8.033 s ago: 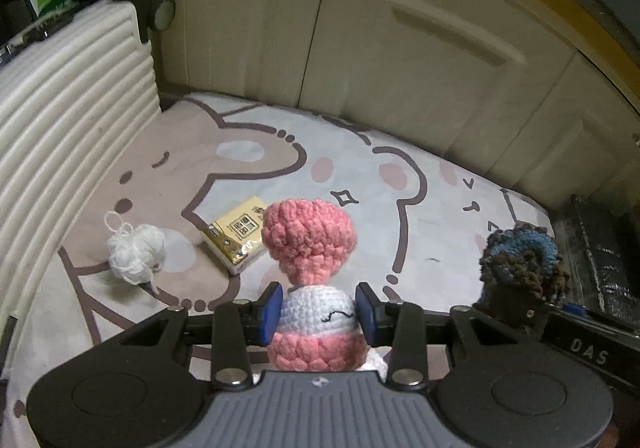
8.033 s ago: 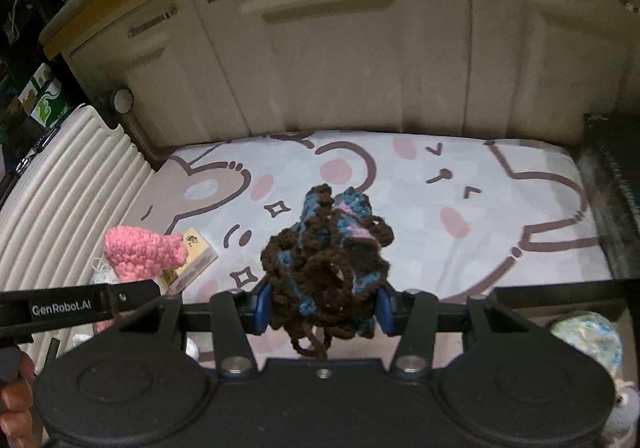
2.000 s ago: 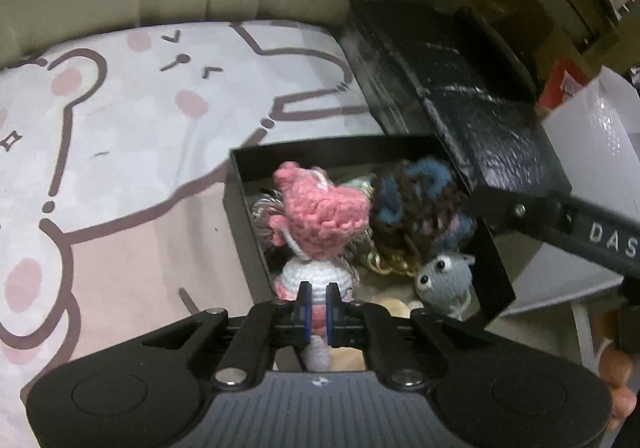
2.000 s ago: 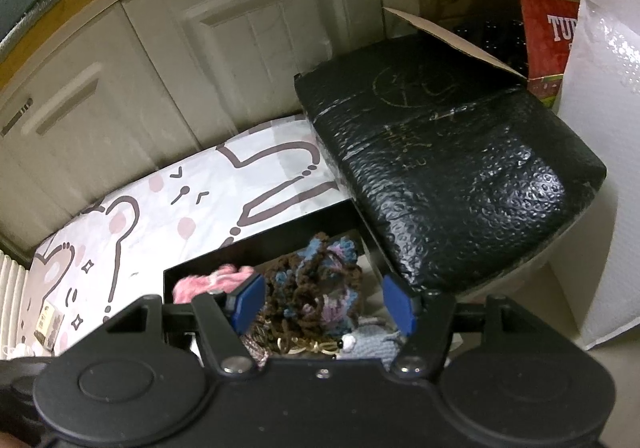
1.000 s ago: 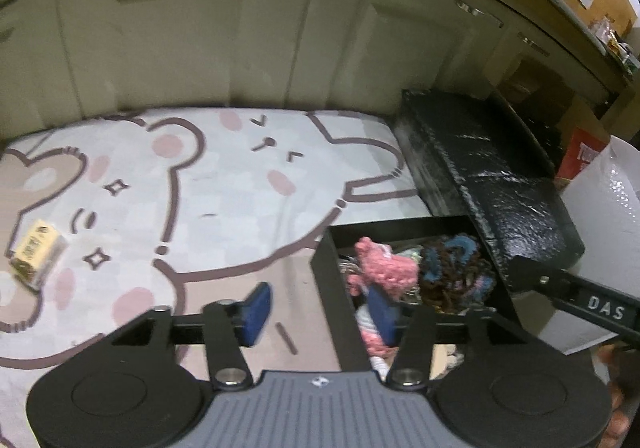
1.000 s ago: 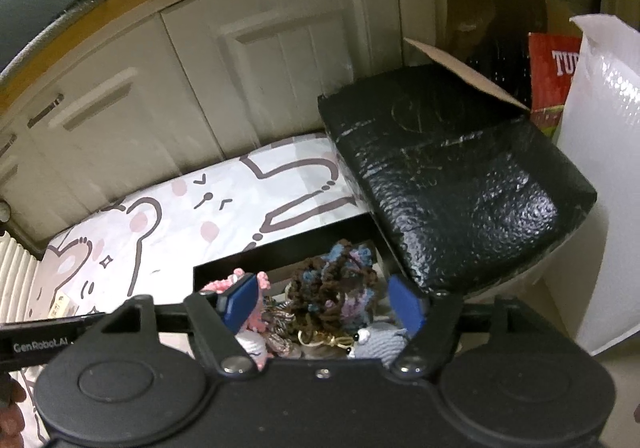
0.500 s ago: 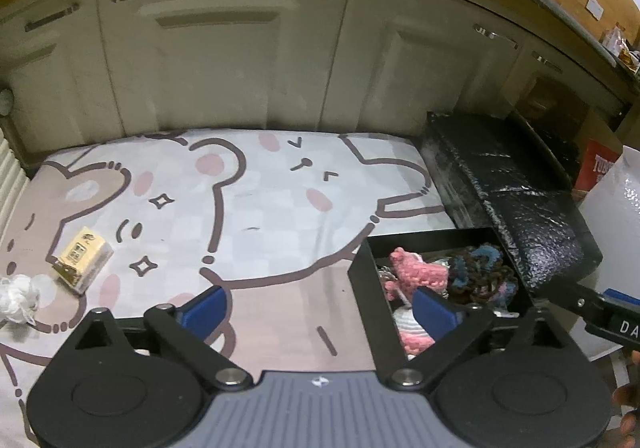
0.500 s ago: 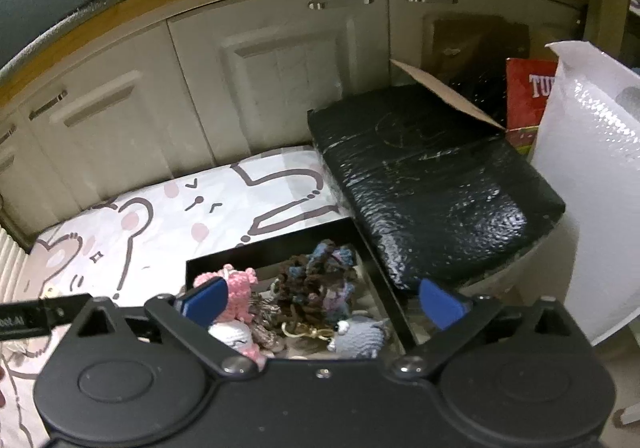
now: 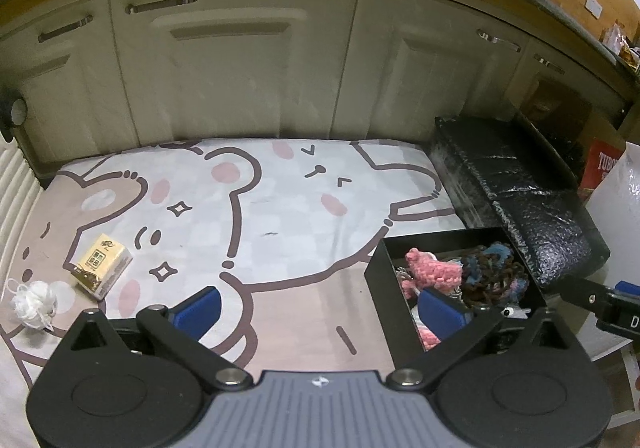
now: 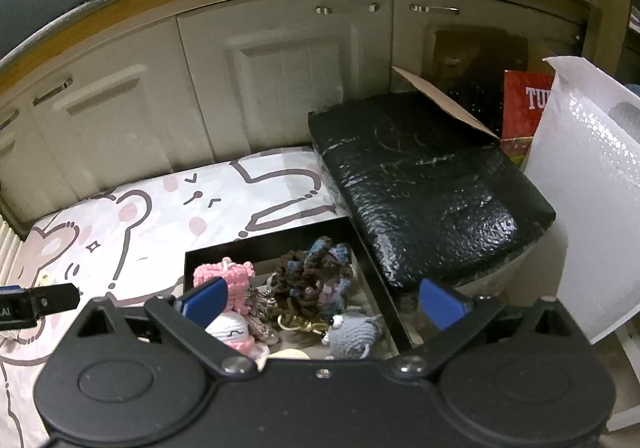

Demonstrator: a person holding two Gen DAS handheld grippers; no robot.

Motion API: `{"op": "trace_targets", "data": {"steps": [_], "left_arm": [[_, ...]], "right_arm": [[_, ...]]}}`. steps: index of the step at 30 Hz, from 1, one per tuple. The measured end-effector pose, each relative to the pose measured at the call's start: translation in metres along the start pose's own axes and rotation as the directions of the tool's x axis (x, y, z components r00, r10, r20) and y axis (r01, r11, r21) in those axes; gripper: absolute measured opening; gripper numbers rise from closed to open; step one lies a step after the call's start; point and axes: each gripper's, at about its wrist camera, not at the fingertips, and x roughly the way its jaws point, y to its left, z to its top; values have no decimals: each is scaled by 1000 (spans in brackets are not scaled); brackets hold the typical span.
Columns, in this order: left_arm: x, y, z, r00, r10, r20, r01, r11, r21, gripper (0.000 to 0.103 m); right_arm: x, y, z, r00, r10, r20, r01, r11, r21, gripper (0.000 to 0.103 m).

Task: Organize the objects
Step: 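Move both open tools from the box toward the white yarn ball and yellow packet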

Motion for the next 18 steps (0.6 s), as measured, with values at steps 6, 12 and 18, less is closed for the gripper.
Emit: {"op": "trace_targets", "data": {"steps": [6, 12, 18], "left_arm": [[-5, 8, 0, 1000, 4, 8, -4, 1000, -15, 103], [-10, 19, -1, 1000, 17, 14, -17, 1000, -22, 103], [-14, 36, -2, 999, 40, 18, -39, 998, -43, 103]], "right_arm": [[-1, 6, 1, 1000, -2, -1, 2, 1000, -4, 103], [-1, 12, 1, 1000, 6, -1, -6, 1000, 0, 103], [1, 26, 2, 1000, 27, -4, -27, 1000, -12, 103]]}}
